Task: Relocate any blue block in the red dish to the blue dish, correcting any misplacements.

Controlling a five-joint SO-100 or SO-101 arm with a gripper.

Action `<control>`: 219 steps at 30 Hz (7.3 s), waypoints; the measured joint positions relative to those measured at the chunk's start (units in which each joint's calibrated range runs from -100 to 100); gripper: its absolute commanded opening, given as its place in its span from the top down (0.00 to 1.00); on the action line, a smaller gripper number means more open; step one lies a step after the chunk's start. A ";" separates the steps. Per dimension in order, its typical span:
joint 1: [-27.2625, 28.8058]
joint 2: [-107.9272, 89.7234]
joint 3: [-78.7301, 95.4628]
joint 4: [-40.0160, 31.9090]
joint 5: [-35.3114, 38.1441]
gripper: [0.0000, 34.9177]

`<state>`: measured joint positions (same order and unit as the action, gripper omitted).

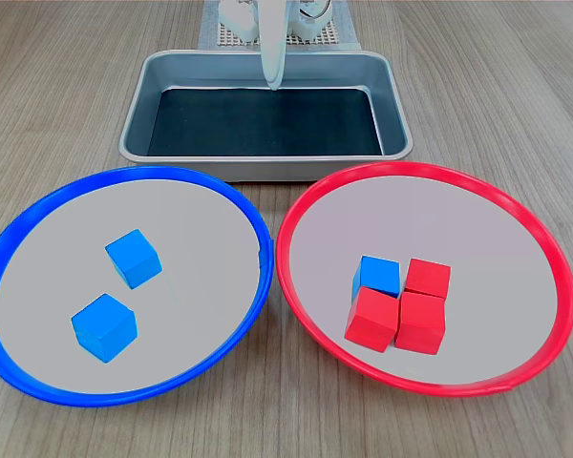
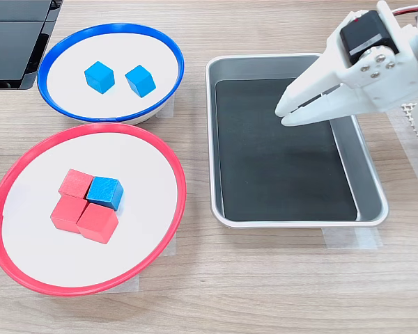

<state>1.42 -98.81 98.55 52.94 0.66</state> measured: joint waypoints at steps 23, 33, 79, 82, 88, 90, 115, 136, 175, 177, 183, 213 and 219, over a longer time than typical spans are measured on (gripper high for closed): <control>0.00 0.00 0.00 0.00 0.00 1.00; 0.00 -0.09 0.27 -0.16 0.00 1.00; -7.52 99.49 -89.38 -4.00 -2.88 0.85; -8.94 102.56 -91.83 -2.85 -4.15 0.84; -10.62 106.99 -94.01 -1.55 -6.11 0.83; -10.44 109.21 -94.19 -1.47 -6.50 0.83; -10.09 124.89 -108.80 -0.08 -6.89 0.76; -13.54 130.78 -115.79 3.02 -6.69 0.71; -16.28 130.78 -115.52 1.88 -8.79 0.59; -16.11 131.03 -115.52 1.79 -8.74 0.59; -16.46 131.63 -115.61 1.71 -7.57 0.63; -12.21 128.82 -110.25 2.85 -10.45 0.62; -12.04 128.82 -111.71 0.90 -14.55 0.60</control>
<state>-10.62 30.01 -13.16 53.83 -13.89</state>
